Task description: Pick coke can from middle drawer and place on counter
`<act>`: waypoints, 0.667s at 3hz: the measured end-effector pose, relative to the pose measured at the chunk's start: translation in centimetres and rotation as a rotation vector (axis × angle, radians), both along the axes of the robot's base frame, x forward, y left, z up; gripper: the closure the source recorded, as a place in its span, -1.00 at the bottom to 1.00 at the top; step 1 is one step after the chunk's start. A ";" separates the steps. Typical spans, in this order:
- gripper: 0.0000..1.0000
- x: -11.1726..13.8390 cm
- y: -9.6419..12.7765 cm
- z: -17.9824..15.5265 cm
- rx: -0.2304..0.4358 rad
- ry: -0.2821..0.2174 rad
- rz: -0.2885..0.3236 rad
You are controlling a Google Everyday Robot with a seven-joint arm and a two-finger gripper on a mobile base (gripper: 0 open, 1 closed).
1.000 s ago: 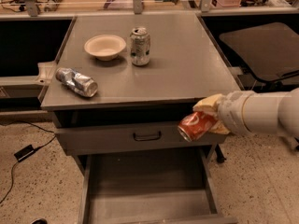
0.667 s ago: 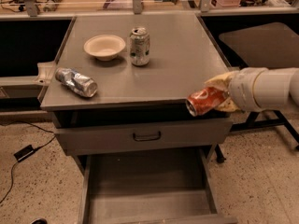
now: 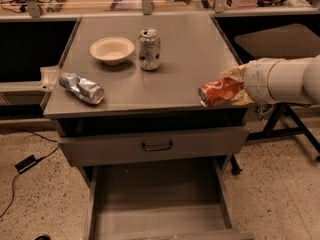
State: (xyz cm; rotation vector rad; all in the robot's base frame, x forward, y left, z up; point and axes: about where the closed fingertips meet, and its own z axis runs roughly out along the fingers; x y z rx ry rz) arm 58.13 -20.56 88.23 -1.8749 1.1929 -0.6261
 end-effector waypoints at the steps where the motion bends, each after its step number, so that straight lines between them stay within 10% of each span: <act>1: 1.00 -0.1 0.0 0.0 -0.005 -0.002 0.004; 2: 1.00 0.9 0.9 0.9 0.031 0.013 -0.022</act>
Offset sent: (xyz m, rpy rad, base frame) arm 0.0296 0.0232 0.0283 0.1054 0.0426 -0.0828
